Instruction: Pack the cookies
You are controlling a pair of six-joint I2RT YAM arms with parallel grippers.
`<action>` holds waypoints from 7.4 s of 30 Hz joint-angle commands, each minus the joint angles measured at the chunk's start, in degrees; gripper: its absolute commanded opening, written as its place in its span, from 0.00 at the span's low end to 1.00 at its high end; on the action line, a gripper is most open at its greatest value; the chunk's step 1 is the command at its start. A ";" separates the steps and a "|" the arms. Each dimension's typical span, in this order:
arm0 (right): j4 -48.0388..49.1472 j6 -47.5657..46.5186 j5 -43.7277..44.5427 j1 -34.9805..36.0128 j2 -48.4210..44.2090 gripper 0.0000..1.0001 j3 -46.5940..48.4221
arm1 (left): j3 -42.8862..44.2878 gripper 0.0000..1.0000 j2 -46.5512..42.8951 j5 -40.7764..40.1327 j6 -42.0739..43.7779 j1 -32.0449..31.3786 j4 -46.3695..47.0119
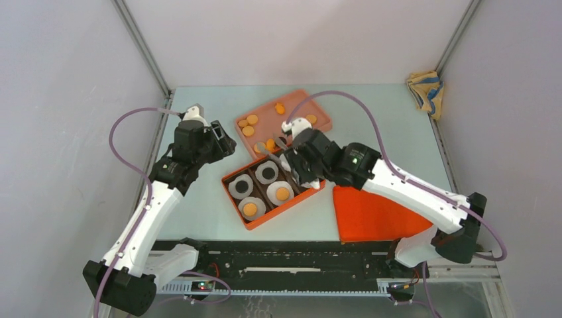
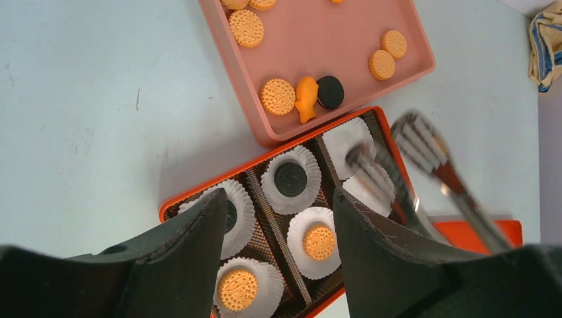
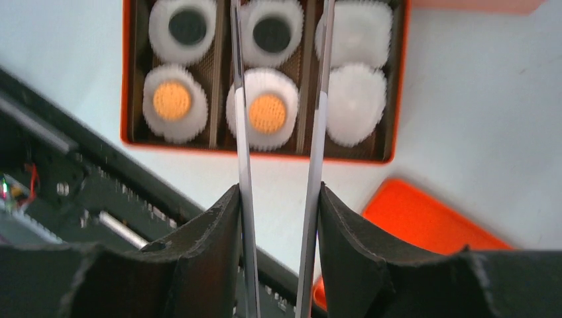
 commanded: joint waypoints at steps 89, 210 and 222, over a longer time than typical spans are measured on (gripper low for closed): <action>11.54 -2.98 -2.75 -12.37 2.41 0.36 -13.00 | 2.20 0.69 1.05 0.14 1.30 1.70 2.35; 1.98 5.59 -0.42 -7.69 -12.86 0.52 -18.69 | 2.36 0.70 -0.14 4.01 0.21 1.70 3.29; 7.31 3.42 5.66 -15.02 -16.60 0.15 -10.49 | 3.18 0.70 0.65 4.53 -0.13 1.70 4.39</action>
